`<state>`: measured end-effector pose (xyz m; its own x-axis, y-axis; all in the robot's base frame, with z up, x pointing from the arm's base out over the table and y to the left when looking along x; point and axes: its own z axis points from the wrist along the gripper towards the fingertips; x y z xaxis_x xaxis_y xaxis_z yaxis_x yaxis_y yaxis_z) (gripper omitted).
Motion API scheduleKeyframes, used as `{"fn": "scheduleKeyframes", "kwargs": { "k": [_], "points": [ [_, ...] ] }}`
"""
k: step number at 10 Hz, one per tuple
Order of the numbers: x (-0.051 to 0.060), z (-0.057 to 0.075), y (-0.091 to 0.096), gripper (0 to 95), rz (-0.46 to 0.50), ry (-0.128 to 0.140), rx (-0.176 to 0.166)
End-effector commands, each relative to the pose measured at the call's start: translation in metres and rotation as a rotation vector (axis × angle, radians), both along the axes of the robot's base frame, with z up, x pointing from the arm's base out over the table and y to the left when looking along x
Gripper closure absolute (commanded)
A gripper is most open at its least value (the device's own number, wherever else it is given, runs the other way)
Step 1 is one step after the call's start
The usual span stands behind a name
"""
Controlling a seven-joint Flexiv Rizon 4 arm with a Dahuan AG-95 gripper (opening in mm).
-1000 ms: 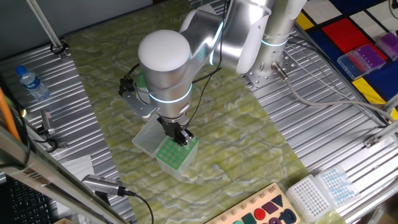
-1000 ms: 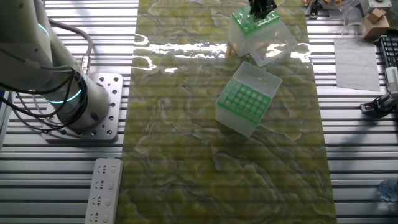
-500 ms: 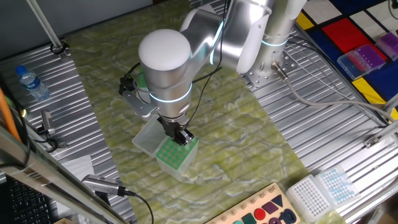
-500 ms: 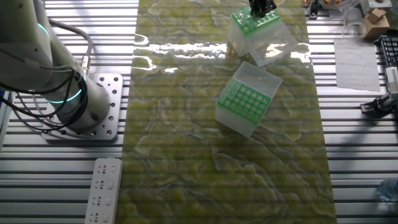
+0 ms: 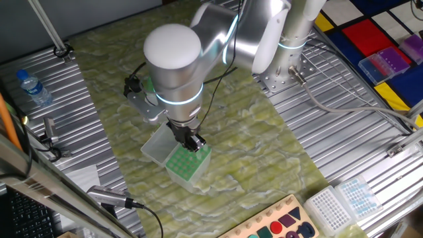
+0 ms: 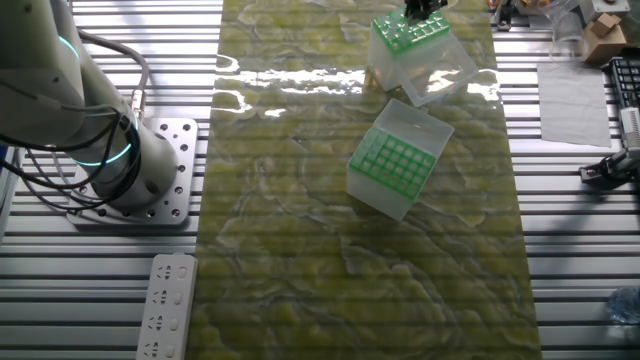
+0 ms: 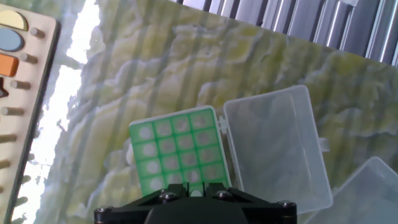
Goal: Transfer all large pipette tips from one holder to another
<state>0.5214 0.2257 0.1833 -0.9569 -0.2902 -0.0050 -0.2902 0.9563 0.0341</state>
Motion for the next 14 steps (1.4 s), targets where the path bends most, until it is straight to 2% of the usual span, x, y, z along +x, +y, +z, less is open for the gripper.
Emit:
{"fn": "scheduleKeyframes", "kwargs": {
  "k": [1,4,6,10,13,14],
  "points": [
    [0.000,0.017,0.003,95.0,-0.008,0.009,-0.006],
    [-0.001,0.051,0.012,95.0,-0.015,0.019,-0.018],
    [-0.002,0.066,0.018,95.0,-0.024,0.027,-0.026],
    [0.000,0.087,0.021,95.0,0.004,0.046,-0.050],
    [0.007,0.105,0.012,95.0,0.035,0.064,-0.062],
    [0.010,0.111,0.008,95.0,0.061,0.076,-0.079]
  ]
}}
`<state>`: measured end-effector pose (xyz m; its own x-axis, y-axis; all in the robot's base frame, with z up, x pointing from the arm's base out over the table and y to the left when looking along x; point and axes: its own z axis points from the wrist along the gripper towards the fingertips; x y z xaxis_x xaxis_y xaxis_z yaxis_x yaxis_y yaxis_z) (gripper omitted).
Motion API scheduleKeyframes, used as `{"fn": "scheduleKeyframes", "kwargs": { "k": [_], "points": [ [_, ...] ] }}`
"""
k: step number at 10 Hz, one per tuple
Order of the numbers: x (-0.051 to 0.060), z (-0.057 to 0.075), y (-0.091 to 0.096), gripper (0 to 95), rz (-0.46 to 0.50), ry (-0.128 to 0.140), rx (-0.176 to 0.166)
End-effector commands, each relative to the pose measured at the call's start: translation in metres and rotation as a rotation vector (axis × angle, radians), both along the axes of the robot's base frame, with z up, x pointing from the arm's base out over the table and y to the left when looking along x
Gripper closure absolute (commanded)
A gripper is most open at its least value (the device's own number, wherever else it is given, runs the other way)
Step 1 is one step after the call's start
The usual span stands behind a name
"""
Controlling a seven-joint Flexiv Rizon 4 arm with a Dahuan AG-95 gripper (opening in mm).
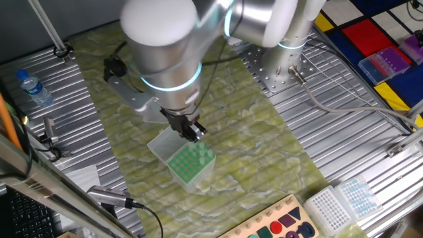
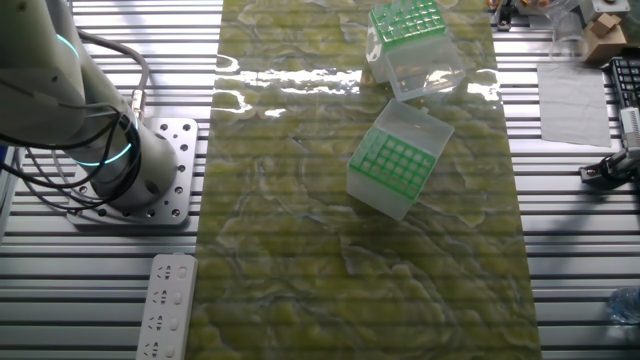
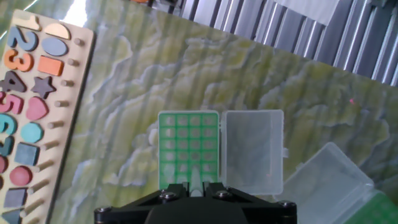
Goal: Transfer all large pipette tips from one holder to another
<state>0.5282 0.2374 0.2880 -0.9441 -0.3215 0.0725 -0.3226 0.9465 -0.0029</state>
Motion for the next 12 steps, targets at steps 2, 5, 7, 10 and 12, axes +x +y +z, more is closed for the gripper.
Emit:
{"fn": "scheduleKeyframes", "kwargs": {
  "k": [2,5,7,10,12],
  "points": [
    [0.007,0.020,-0.017,95.0,0.099,0.048,-0.048],
    [0.012,0.041,-0.062,95.0,0.306,0.120,-0.139],
    [0.012,0.045,-0.102,95.0,0.397,0.140,-0.164],
    [0.006,0.039,-0.165,95.0,0.496,0.161,-0.182],
    [-0.003,0.030,-0.201,95.0,0.544,0.170,-0.186]
  ]
}}
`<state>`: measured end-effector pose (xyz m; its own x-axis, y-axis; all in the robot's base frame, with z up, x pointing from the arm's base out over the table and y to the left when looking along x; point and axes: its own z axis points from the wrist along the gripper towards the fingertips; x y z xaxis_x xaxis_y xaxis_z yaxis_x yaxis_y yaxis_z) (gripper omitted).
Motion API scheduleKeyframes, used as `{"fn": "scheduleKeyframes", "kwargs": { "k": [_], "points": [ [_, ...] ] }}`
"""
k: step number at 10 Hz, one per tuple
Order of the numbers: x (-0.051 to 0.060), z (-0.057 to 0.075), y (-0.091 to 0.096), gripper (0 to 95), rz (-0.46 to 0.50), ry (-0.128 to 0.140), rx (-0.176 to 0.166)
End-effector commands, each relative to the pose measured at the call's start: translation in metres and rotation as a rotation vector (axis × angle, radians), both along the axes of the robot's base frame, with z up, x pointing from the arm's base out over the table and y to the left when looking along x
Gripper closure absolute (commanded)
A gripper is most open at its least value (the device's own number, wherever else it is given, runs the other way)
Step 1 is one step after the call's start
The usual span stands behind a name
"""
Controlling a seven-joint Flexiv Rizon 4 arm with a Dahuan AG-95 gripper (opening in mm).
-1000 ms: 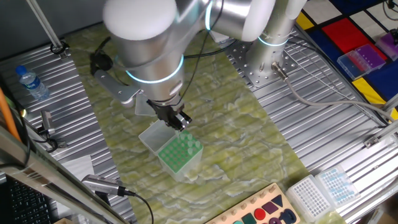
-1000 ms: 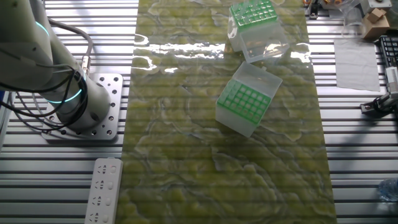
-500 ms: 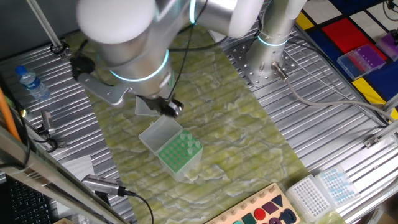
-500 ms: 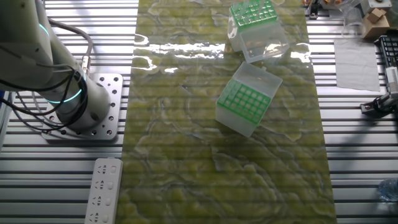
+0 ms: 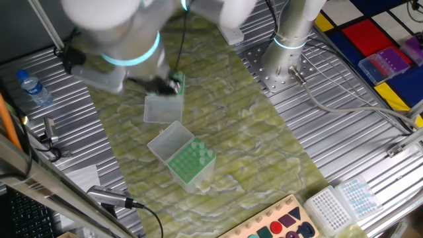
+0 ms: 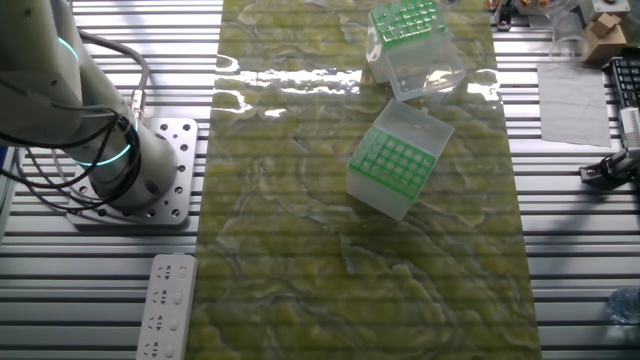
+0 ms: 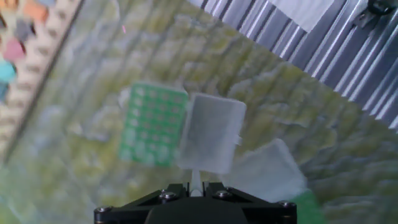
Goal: Transfer all large pipette tips from one holder to another
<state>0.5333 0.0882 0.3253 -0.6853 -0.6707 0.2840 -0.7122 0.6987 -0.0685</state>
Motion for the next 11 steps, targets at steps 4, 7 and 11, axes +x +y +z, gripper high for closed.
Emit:
{"fn": "scheduleKeyframes", "kwargs": {
  "k": [4,7,11],
  "points": [
    [-0.024,-0.024,-0.075,95.0,0.141,0.028,-0.021],
    [-0.027,-0.037,-0.079,95.0,0.125,0.023,0.009],
    [-0.036,-0.044,-0.080,95.0,0.116,0.019,0.016]
  ]
}}
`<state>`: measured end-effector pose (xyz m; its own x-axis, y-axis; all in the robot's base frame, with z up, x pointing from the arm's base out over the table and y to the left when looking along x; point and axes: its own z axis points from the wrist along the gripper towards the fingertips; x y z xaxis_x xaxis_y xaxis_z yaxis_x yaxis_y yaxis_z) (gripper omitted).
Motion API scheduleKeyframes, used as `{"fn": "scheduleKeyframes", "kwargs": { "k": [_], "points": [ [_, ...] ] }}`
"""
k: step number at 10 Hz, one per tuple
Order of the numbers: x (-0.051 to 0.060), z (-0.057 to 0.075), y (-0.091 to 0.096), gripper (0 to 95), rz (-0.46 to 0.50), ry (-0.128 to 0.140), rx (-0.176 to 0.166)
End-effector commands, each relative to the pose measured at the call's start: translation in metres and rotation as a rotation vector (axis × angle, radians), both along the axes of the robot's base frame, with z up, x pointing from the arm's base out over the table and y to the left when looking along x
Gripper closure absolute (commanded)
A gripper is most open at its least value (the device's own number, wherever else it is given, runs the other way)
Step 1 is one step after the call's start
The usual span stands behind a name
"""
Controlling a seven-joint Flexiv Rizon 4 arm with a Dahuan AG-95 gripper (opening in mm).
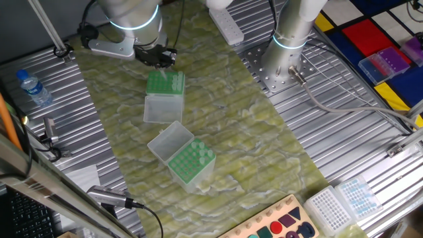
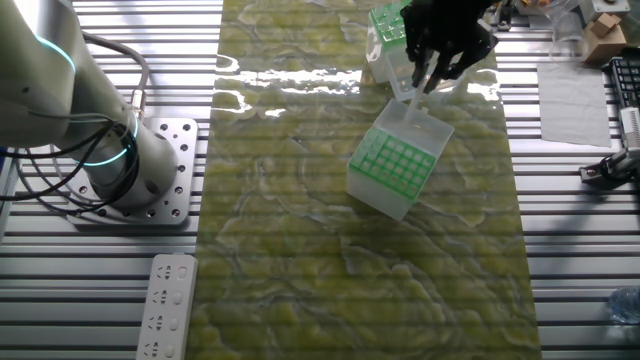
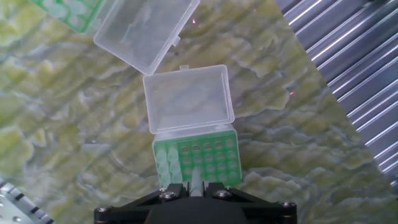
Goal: Transfer all large pipette tips from one holder to another
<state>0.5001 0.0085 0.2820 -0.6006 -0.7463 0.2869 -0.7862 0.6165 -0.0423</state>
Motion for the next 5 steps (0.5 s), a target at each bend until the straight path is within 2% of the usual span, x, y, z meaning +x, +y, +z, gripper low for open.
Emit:
{"fn": "scheduleKeyframes", "kwargs": {
  "k": [1,5],
  "points": [
    [-0.0046,-0.0025,-0.0016,95.0,0.007,-0.003,0.004],
    [-0.0121,-0.0096,-0.0040,95.0,0.010,-0.009,0.005]
  ]
}}
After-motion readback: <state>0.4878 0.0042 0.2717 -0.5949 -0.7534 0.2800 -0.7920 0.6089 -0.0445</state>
